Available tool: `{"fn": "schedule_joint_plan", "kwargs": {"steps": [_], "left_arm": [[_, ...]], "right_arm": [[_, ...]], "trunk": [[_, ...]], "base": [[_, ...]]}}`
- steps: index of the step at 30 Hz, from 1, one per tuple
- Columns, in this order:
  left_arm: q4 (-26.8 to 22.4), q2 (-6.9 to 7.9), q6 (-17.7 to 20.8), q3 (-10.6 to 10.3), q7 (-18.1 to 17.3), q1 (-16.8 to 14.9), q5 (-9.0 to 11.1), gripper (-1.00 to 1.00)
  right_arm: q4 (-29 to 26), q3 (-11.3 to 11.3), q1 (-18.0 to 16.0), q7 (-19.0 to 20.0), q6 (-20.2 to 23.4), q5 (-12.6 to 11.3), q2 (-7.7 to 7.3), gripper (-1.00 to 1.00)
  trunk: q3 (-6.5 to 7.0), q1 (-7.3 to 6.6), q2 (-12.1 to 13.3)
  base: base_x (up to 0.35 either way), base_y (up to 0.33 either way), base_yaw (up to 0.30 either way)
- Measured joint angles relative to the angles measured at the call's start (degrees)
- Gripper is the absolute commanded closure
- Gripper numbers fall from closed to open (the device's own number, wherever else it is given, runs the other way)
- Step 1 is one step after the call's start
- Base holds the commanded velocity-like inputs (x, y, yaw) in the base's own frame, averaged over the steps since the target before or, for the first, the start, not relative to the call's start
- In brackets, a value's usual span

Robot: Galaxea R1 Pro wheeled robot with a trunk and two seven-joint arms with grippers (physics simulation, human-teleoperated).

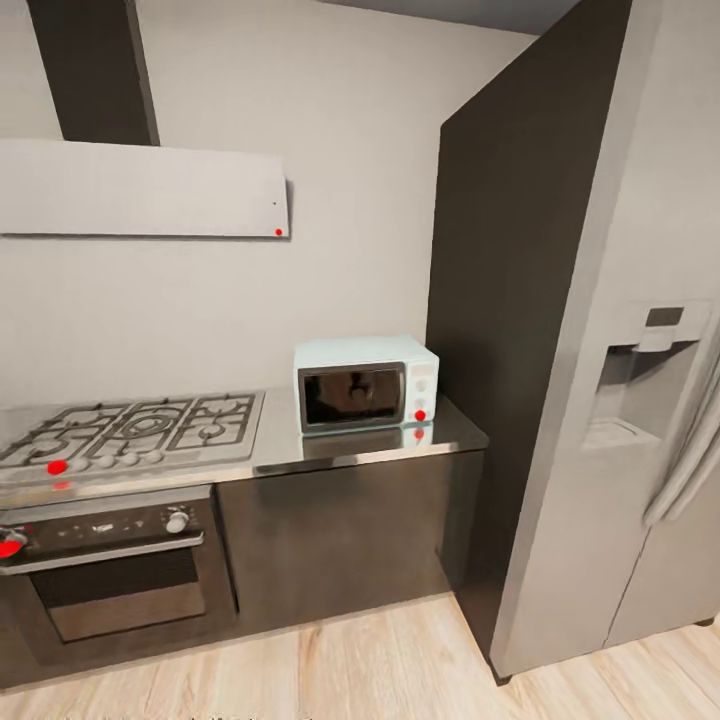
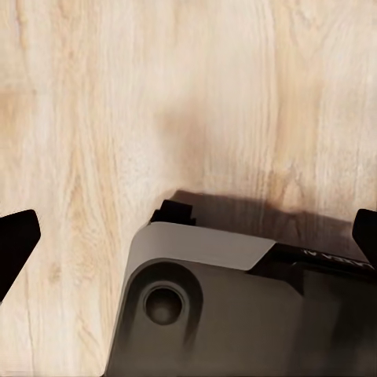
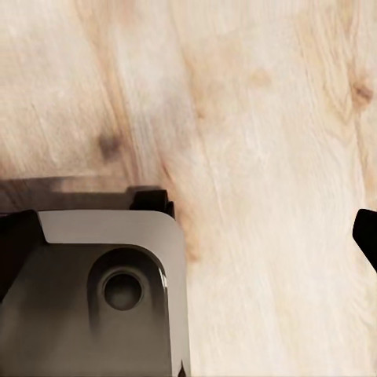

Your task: In the kitchen, take the popcorn bag from the countertop, put it into the microwave, and heat it until the popcorn is cooked so the cooked popcorn ends up inside the bag.

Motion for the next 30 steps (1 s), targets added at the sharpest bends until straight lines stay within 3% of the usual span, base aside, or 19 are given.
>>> {"fn": "schedule_joint_plan", "kwargs": {"steps": [12, 30], "left_arm": [[0.0, 0.17, 0.0, 0.0, 0.0, 0.1, 0.2, -1.00], [0.0, -0.12, 0.0, -0.1, 0.0, 0.1, 0.0, -1.00]], "right_arm": [[0.0, 0.1, 1.3, -0.1, -0.3, 0.1, 0.86, -1.00], [0.0, 0.0, 1.6, -0.1, -0.3, 0.1, 0.79, -1.00]], "trunk": [[0.00, 0.00, 0.0], [0.00, 0.00, 0.0]], "base": [[0.000, 0.000, 0.271], [0.000, 0.000, 0.246]]}}
